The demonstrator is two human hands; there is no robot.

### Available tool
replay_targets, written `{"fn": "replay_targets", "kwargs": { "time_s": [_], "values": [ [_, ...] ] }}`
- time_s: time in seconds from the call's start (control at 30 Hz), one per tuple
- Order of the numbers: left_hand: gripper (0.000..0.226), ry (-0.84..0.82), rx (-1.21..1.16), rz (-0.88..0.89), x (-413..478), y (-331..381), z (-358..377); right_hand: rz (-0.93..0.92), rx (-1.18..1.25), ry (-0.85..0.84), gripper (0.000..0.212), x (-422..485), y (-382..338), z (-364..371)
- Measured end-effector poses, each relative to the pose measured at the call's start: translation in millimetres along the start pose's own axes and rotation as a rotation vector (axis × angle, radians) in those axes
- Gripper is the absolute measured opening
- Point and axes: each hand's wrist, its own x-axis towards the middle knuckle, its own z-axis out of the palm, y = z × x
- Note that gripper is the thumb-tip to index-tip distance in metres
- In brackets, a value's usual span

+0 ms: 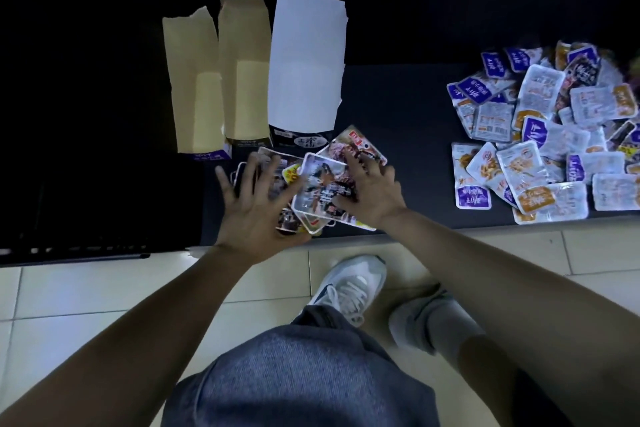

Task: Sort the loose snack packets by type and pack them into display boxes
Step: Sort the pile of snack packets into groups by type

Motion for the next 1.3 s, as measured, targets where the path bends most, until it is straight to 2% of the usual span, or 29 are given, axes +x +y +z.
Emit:
{"fn": "replay_targets", "kwargs": {
  "time_s": [0.1,0.23,0.33,0.4,0.53,0.67,0.87,0.97,1.03,1.13,1.23,1.3],
  "values": [
    [0.103,-0.009,0.037,-0.068,-7,-13,-2,-0.030,0.033,0.005,0.091,-6,-24,11],
    [0.080,0.092,0.040,-0.081,-21,-31,-8,-0.114,0.126,-0.010,0.087,-8,-63,26],
    [0.079,0.121,0.026,-0.003,-29,-35,-13,-0.163,0.223,-0.059,0.085,-5,-82,28],
    [0.070,0.114,0.029,0.046,-31,-35,-18,-0.192,0.305,-0.108,0.081,-2,-79,24],
    [0.055,0.113,-0.005,0.019,-26,-31,-29,-0.249,0.308,-0.152,0.069,-2,-46,0],
    [0.049,0.110,-0.009,0.032,-8,-13,-37,-0.209,0.306,-0.125,0.048,-3,-6,-34],
    [0.039,-0.036,0.003,0.273,35,40,-49,-0.169,0.232,-0.235,0.037,-5,56,-86],
    [0.038,-0.116,-0.069,0.383,69,85,-50,-0.093,0.221,-0.186,0.034,-8,104,-111],
    [0.032,-0.134,-0.113,0.436,91,119,-48,-0.034,0.182,-0.077,0.039,-11,143,-115],
    [0.043,-0.191,-0.148,0.414,124,170,-46,0.069,0.020,0.049,0.065,-17,200,-102],
    [0.058,-0.308,-0.151,0.392,150,211,-36,0.172,-0.097,0.042,0.092,-28,235,-73],
    [0.067,-0.419,-0.132,0.385,159,229,-24,0.152,-0.178,0.049,0.099,-31,247,-53]
  ]
}}
